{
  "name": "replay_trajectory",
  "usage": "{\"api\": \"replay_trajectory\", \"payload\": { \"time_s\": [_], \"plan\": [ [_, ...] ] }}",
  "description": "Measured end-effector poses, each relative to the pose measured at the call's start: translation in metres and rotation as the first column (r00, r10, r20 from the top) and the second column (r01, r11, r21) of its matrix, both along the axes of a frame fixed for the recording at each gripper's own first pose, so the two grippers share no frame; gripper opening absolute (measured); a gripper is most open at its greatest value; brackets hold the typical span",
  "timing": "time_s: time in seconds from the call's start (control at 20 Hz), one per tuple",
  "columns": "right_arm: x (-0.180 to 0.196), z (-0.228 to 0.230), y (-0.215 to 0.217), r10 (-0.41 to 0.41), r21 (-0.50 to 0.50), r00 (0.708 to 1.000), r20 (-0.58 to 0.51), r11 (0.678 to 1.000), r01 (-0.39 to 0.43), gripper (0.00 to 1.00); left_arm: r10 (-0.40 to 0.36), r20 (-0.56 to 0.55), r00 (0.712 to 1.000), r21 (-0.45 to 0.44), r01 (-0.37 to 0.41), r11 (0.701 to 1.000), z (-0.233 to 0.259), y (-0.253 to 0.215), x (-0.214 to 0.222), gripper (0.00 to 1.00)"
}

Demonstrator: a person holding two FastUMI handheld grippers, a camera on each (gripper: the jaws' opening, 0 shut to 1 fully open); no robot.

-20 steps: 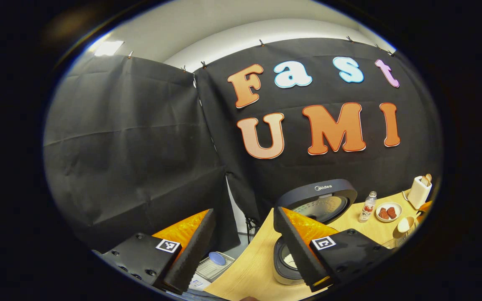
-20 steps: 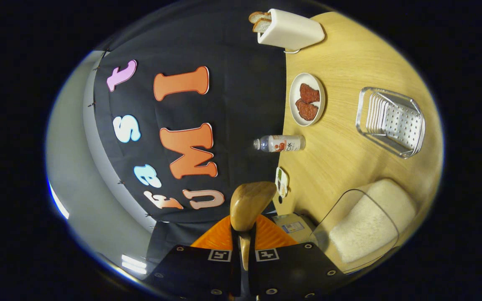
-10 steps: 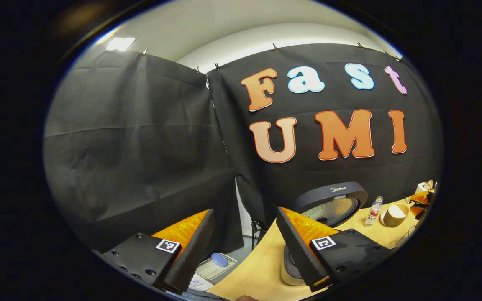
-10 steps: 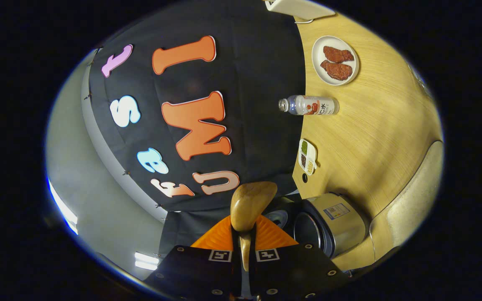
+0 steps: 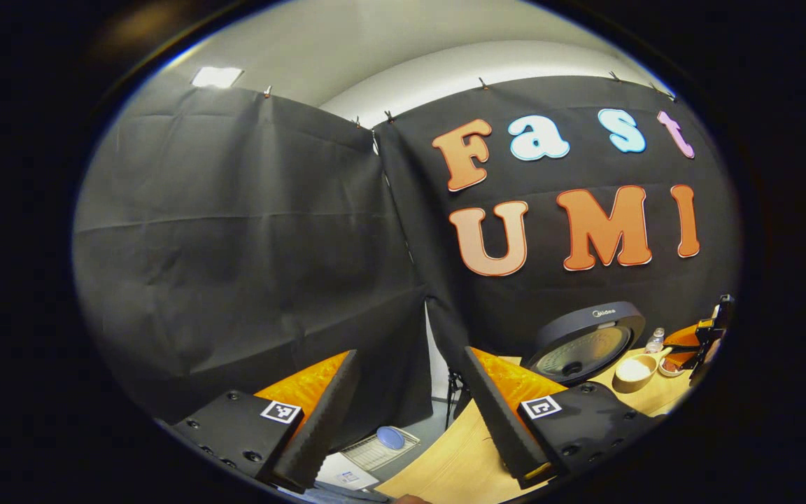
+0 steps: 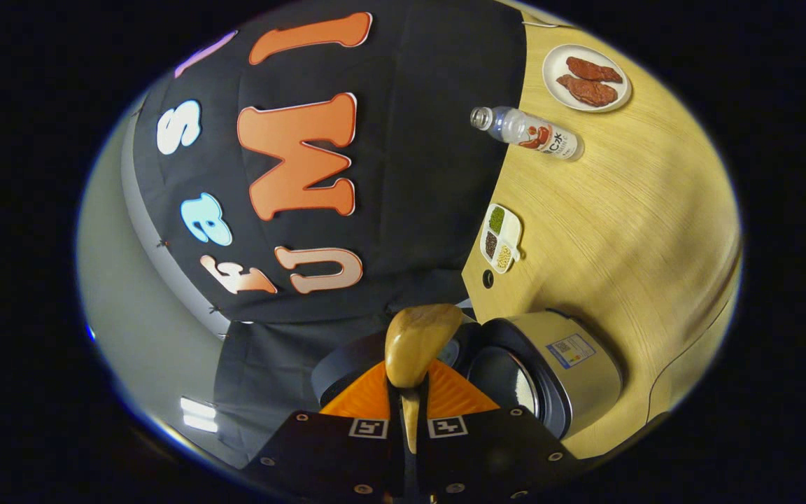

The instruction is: Close the left gripper, press the button to open the rice cooker; take a wooden spoon from the chopstick holder with the right hand, scoop a spoonful of rice and pour it into the rice cooker, then put the wooden spoon back into the chopstick holder.

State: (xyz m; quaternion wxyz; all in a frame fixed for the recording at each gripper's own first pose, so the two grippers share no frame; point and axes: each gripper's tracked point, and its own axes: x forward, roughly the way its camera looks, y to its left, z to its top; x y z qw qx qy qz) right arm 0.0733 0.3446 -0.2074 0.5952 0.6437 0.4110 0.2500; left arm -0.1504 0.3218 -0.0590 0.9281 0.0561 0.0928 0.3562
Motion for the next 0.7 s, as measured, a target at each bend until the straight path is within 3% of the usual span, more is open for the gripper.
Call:
{"api": "replay_trajectory", "payload": {
  "time_s": [0.2, 0.3, 0.35, 0.4, 0.7],
  "plan": [
    [0.004, -0.014, 0.023, 0.057, -0.173, 0.994, 0.095, 0.984, -0.040, 0.06, 0.050, -0.010, 0.999, -0.008, -0.050, 0.999, -0.007, 0.018, -0.016, 1.00],
    [0.002, -0.019, 0.030, 0.080, -0.222, 0.990, 0.117, 0.974, -0.052, 0.07, 0.070, -0.015, 0.997, -0.025, -0.070, 0.997, -0.013, 0.024, -0.023, 0.98],
    [0.003, -0.018, 0.034, 0.090, -0.240, 0.987, 0.132, 0.969, -0.056, 0.07, 0.078, -0.019, 0.997, -0.030, -0.078, 0.996, -0.016, 0.027, -0.025, 0.90],
    [0.001, -0.018, 0.035, 0.101, -0.265, 0.983, 0.155, 0.962, -0.057, 0.07, 0.086, -0.023, 0.996, -0.030, -0.086, 0.996, -0.018, 0.030, -0.028, 0.98],
    [-0.003, -0.003, 0.051, 0.208, -0.417, 0.924, 0.321, 0.907, -0.059, 0.07, 0.098, -0.029, 0.995, -0.040, -0.099, 0.994, -0.025, 0.037, -0.030, 0.98]
  ]
}}
